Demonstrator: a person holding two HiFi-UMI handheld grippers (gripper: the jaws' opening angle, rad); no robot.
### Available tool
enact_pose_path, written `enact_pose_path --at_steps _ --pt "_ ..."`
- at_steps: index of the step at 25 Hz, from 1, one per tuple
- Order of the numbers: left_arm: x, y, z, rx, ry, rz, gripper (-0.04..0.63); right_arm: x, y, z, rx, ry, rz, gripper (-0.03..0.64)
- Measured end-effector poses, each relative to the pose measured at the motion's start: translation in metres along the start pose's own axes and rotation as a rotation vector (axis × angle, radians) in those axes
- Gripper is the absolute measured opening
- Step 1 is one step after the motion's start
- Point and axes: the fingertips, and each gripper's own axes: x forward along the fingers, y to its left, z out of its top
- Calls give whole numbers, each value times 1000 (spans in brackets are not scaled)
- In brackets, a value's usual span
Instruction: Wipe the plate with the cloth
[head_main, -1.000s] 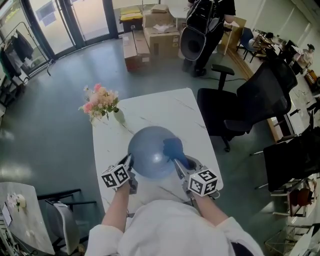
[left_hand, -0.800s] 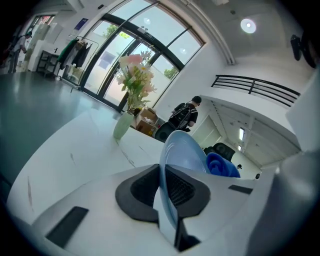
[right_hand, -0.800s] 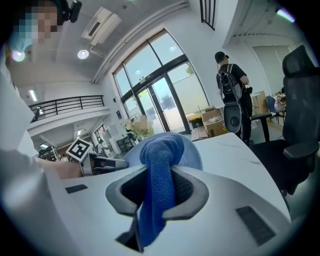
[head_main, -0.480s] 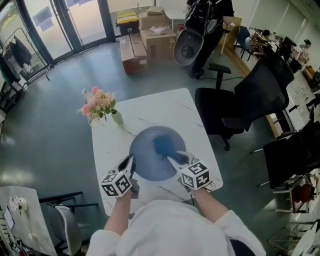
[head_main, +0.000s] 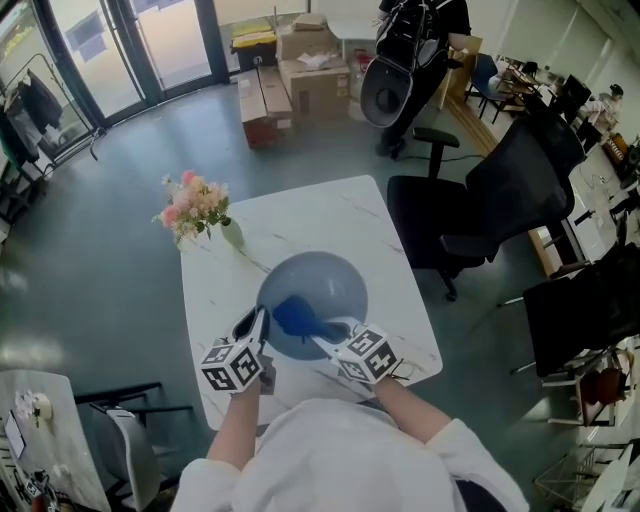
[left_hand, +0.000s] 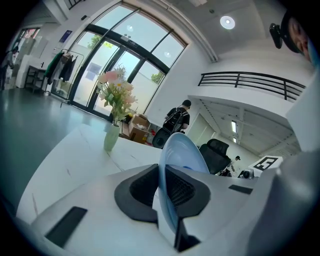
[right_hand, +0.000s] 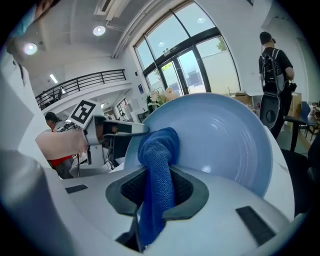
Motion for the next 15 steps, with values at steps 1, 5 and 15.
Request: enact_pose_path --at_steps 1,5,15 --pt "-1 2 3 1 -8 5 43 0 0 -6 1 16 0 92" --pt "-6 9 11 9 -29 20 43 -14 -18 -24 23 39 -79 92" --pt "-8 -2 -15 5 18 -11 43 -46 -79 -1 39 -36 -260 92"
